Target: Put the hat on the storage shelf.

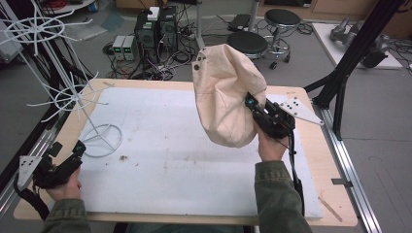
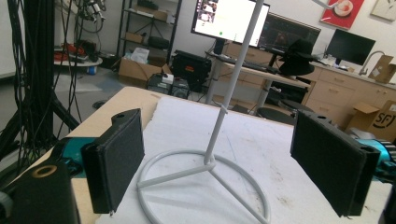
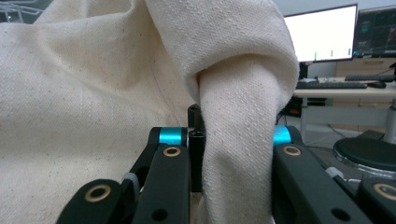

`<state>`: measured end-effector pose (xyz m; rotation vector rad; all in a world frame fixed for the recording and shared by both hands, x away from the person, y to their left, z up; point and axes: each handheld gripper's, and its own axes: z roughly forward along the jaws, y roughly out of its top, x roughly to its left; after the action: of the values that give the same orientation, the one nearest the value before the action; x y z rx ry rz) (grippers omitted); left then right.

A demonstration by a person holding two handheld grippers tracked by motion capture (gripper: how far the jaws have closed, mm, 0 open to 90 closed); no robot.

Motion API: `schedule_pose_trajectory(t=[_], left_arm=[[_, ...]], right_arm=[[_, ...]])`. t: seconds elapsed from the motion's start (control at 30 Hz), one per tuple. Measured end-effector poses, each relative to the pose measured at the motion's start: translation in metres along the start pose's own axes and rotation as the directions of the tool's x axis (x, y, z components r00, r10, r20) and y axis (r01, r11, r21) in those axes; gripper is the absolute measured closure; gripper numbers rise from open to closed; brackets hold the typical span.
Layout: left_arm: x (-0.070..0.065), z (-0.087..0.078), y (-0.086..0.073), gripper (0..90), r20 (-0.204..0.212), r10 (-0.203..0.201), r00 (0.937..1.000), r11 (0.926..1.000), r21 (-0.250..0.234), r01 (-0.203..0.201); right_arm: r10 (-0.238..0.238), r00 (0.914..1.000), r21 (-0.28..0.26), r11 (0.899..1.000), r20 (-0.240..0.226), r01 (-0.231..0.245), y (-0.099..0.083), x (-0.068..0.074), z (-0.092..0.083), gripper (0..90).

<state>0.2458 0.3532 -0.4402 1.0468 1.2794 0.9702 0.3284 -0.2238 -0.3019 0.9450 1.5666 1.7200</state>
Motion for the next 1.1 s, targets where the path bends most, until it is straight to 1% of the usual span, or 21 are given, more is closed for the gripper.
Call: schedule_pose_trajectory(t=[0.03, 0.1, 0.17, 0.27, 0.33, 0.37, 0.53, 0.6, 0.63, 0.73, 0.8, 0.97, 1.1], left_arm=[[0.000, 0.000, 0.000, 17.6, 0.001, 0.000, 1.0000, 1.0000, 0.000, 0.000], [0.000, 0.000, 0.000, 17.7, 0.002, 0.001, 1.0000, 1.0000, 0.000, -0.001], [0.000, 0.000, 0.000, 17.6, 0.002, 0.001, 1.0000, 1.0000, 0.000, -0.001], [0.000, 0.000, 0.000, 17.7, 0.003, 0.001, 1.0000, 1.0000, -0.001, -0.001], [0.000, 0.000, 0.000, 17.7, 0.003, 0.002, 1.0000, 1.0000, 0.000, -0.002], [0.000, 0.000, 0.000, 17.6, 0.005, 0.002, 1.0000, 1.0000, -0.001, -0.002], [-0.001, -0.001, 0.000, 17.7, 0.007, 0.005, 1.0000, 1.0000, -0.003, -0.005], [-0.002, -0.002, 0.000, 17.7, 0.007, 0.004, 1.0000, 1.0000, -0.003, -0.004], [-0.002, -0.002, 0.000, 17.7, 0.007, 0.004, 1.0000, 1.0000, -0.003, -0.004], [-0.002, -0.003, -0.001, 17.8, 0.010, 0.005, 0.9999, 1.0000, -0.003, -0.005], [-0.002, -0.003, -0.001, 17.8, 0.014, 0.006, 0.9999, 1.0000, -0.001, -0.006], [-0.006, -0.006, -0.002, 17.8, 0.029, 0.013, 0.9995, 0.9999, -0.004, -0.013], [-0.011, -0.009, -0.003, 17.8, 0.043, 0.034, 0.9985, 0.9994, -0.002, -0.034]], right_arm=[[-0.008, 1.0000, 0.004, 1.000, 0.001, 0.008, 0.001, 0.002, 0.002, 77.3], [-0.025, 0.9996, 0.006, 1.000, -0.015, 0.025, 0.003, 0.006, 0.006, 77.3], [-0.020, 0.9993, 0.004, 1.000, -0.032, 0.020, 0.004, 0.008, 0.010, 77.3], [-0.020, 0.9992, 0.005, 1.000, -0.035, 0.020, 0.004, 0.008, 0.012, 77.3], [-0.037, 0.9988, 0.006, 0.999, -0.034, 0.037, 0.006, 0.007, 0.012, 77.3], [-0.038, 0.9985, 0.009, 0.999, -0.040, 0.039, 0.007, 0.007, 0.012, 77.3], [-0.072, 0.9960, 0.024, 0.997, -0.054, 0.073, 0.021, 0.012, 0.019, 77.2], [-0.085, 0.9947, 0.021, 0.996, -0.057, 0.086, 0.025, 0.015, 0.024, 77.2], [-0.090, 0.9937, 0.019, 0.996, -0.067, 0.091, 0.027, 0.017, 0.027, 77.3], [-0.072, 0.9948, 0.020, 0.997, -0.071, 0.074, 0.028, 0.019, 0.034, 77.3], [-0.078, 0.9942, 0.023, 0.997, -0.074, 0.080, 0.030, 0.021, 0.038, 77.3], [-0.091, 0.9899, 0.018, 0.995, -0.108, 0.094, 0.037, 0.030, 0.049, 77.2], [-0.106, 0.9861, 0.012, 0.994, -0.128, 0.108, 0.043, 0.040, 0.055, 77.2]])
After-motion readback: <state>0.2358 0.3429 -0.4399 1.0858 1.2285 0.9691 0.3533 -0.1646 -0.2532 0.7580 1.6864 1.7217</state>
